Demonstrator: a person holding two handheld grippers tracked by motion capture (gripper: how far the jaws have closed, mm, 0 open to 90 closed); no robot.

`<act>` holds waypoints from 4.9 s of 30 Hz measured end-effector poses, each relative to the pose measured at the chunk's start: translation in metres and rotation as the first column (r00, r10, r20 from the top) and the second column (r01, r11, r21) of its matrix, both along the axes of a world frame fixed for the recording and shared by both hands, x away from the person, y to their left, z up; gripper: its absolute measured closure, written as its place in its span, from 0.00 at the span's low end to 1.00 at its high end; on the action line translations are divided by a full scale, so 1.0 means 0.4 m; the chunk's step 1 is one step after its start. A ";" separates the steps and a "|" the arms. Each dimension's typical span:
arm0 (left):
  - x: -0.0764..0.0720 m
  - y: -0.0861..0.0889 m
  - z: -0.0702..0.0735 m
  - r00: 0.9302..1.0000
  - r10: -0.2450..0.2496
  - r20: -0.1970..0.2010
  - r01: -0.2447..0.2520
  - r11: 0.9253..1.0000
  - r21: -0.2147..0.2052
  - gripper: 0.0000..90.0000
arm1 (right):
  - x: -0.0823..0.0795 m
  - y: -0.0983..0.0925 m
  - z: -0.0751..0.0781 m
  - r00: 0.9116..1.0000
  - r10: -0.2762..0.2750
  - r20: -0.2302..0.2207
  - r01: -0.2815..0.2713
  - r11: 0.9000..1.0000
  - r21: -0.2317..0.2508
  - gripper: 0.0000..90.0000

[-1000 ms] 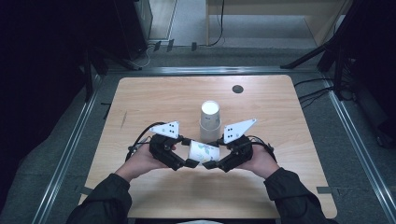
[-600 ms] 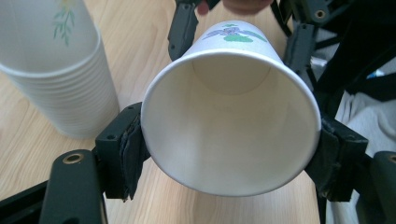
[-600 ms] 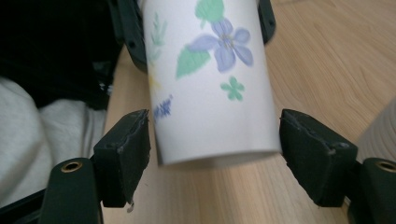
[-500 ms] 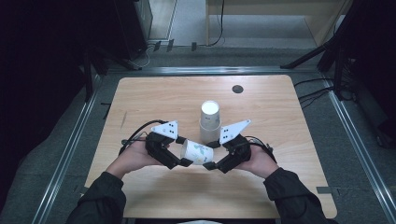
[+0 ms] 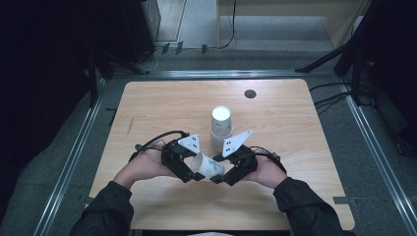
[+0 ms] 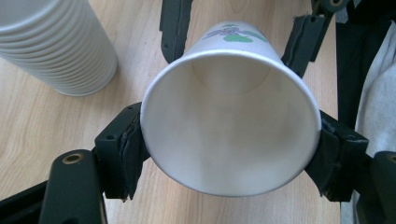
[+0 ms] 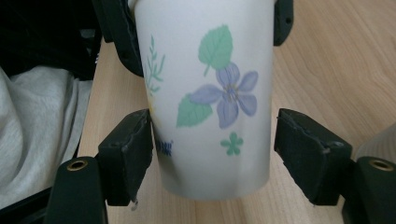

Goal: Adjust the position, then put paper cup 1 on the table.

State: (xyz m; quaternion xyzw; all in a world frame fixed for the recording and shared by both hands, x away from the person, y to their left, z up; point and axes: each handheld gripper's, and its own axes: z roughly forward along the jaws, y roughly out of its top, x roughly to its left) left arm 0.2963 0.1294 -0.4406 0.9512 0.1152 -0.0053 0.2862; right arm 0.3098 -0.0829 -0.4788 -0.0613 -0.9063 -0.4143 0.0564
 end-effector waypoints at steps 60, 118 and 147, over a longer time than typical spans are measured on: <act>0.005 0.054 0.009 0.990 0.115 -0.083 -0.141 0.877 -0.460 0.28 | 0.011 -0.039 0.050 0.997 -0.043 -0.064 0.055 0.979 0.194 0.37; 0.069 0.283 -0.002 0.927 0.376 -0.003 -0.364 0.896 -0.256 0.28 | 0.053 -0.120 0.018 0.926 -0.377 0.036 0.377 0.926 0.008 0.26; 0.149 0.455 -0.075 0.773 0.631 0.069 -0.617 0.772 -0.154 0.27 | 0.055 -0.129 -0.001 0.918 -0.396 0.031 0.397 0.918 -0.023 0.26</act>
